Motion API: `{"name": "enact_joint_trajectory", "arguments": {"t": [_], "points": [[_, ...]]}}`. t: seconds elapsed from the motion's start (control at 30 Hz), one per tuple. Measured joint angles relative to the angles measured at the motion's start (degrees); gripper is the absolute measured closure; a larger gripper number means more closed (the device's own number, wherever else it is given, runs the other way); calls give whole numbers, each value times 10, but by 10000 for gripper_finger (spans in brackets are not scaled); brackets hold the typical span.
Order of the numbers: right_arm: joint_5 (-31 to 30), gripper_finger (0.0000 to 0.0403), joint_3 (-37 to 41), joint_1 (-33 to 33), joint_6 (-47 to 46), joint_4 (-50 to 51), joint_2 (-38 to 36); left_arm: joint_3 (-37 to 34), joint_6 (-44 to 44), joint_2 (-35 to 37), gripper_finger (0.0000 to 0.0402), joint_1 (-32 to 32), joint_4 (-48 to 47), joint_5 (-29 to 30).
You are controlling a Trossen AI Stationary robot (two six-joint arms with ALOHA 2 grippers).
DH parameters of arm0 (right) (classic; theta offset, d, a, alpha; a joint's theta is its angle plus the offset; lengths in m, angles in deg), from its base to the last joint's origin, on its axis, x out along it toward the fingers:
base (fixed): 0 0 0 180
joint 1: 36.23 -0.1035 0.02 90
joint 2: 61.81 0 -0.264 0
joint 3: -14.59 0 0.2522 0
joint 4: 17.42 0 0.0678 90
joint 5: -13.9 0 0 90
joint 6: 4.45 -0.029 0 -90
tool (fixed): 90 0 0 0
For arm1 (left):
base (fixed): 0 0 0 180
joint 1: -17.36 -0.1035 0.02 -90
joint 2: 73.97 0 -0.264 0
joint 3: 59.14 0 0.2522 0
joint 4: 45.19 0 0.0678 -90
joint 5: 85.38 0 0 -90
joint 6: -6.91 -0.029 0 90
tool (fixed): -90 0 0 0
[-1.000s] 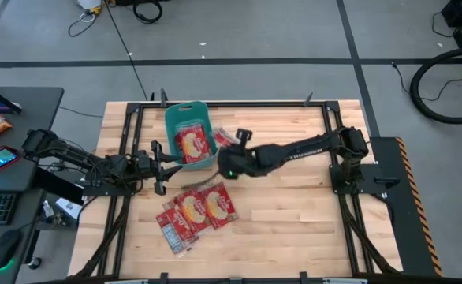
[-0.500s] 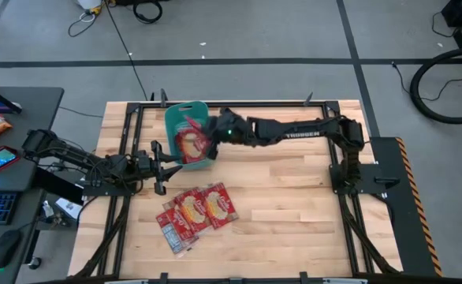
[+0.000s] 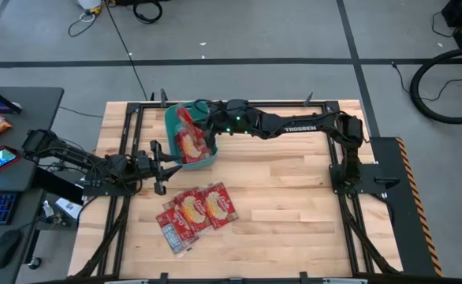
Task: Sort popcorn bags into baskets
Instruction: Put the red popcorn bag into the green bin
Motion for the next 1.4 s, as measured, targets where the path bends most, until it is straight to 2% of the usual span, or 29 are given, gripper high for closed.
{"name": "enact_joint_trajectory", "arguments": {"t": [0.27, 0.4, 0.57, 0.8, 0.93, 1.13, 1.4], "points": [[5, 398, 41, 7, -55, -68, -1, 0, -1, 0, 258, 0, 10, 0], [5, 397, 56, 6, -69, -79, 0, 0, -3, 0, 258, 0, 21, -18], [29, 397, 43, 6, -99, -163, 44, 0, -4, 0, 258, 0, 41, -45], [84, 397, -28, 15, -117, -168, 110, 0, -19, 0, 258, 0, 38, -44], [110, 397, -56, 27, -120, -137, 131, 0, -19, 0, 258, 0, 35, -44], [118, 393, -58, 46, -131, -97, 132, 0, -18, 0, 258, 0, 29, -44], [136, 387, -58, 46, -156, -109, 131, 0, -18, 0, 258, 0, 30, -44]]}}
